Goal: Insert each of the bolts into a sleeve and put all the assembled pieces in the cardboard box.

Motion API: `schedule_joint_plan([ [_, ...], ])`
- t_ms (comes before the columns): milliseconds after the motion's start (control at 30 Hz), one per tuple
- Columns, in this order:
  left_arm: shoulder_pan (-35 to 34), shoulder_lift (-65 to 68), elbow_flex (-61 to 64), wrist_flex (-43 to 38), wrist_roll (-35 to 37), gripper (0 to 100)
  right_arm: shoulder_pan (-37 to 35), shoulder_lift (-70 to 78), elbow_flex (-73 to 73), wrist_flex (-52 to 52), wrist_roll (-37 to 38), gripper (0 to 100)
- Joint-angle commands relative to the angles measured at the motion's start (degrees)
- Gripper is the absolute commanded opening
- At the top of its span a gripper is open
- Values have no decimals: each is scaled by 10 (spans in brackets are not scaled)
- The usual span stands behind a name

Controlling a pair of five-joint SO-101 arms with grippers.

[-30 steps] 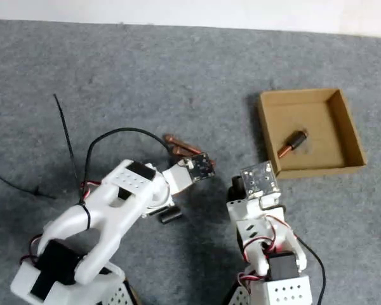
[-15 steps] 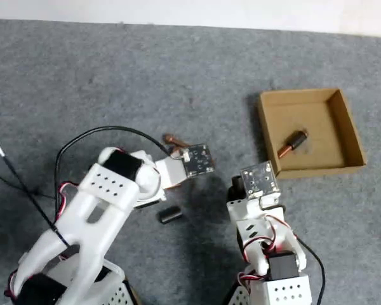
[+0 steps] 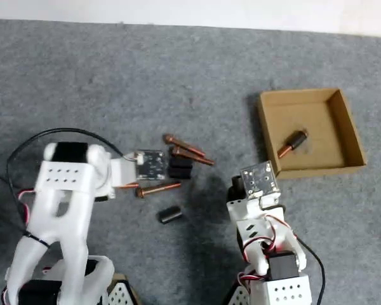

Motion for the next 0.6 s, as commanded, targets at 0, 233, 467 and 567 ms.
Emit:
schedule_joint_plan([
  [0,-52,-16,-10,-9,-85,4,7,-9,4,-19,8,5],
  [233,-106,134,-54,-86,-69,4,7,-9,4,-19,8,5],
  [467,-110,294,-182,-84,35,13,5,-8,4,-19,8,5],
  [567,-108,332,-224,-84,106,110,5,-8,4,-19,8,5],
])
